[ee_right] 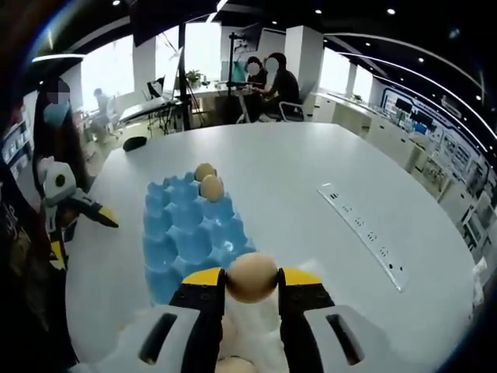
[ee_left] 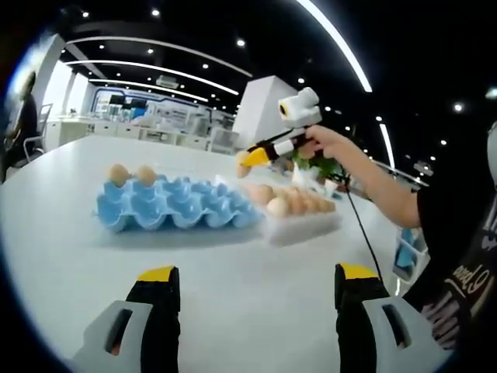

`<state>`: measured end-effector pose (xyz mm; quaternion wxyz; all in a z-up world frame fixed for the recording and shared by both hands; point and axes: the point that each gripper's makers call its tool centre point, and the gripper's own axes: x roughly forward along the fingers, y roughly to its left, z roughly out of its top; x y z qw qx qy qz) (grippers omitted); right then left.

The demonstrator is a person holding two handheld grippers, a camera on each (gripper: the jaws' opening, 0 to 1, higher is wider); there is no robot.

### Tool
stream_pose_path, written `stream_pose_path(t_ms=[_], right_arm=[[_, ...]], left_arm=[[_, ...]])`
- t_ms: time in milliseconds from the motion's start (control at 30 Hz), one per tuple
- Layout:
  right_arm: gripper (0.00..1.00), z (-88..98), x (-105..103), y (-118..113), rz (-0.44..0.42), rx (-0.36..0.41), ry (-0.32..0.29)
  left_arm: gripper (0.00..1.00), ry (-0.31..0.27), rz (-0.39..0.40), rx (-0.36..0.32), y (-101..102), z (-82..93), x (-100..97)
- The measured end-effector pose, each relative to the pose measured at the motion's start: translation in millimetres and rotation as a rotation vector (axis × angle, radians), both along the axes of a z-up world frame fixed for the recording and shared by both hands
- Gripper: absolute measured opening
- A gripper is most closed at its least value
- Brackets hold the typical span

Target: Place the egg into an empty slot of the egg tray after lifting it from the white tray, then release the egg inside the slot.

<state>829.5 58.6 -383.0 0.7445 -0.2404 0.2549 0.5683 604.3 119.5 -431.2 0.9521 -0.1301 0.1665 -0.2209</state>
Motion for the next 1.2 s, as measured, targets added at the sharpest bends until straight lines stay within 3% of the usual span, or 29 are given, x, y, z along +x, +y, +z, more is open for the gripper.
stream_pose_path(t_ms=[200, 1200], right_arm=[[0.28, 3.1, 5.6, 9.1, 0.013, 0.001, -0.004], [0.28, -2.2, -15.4, 53.7, 0.091, -0.001, -0.002]], left_arm=[[0.83, -0.002, 0.002, -0.004, 1.6, -0.4, -0.1], [0.83, 0.002, 0.036, -0.017, 10.6, -3.6, -4.9]])
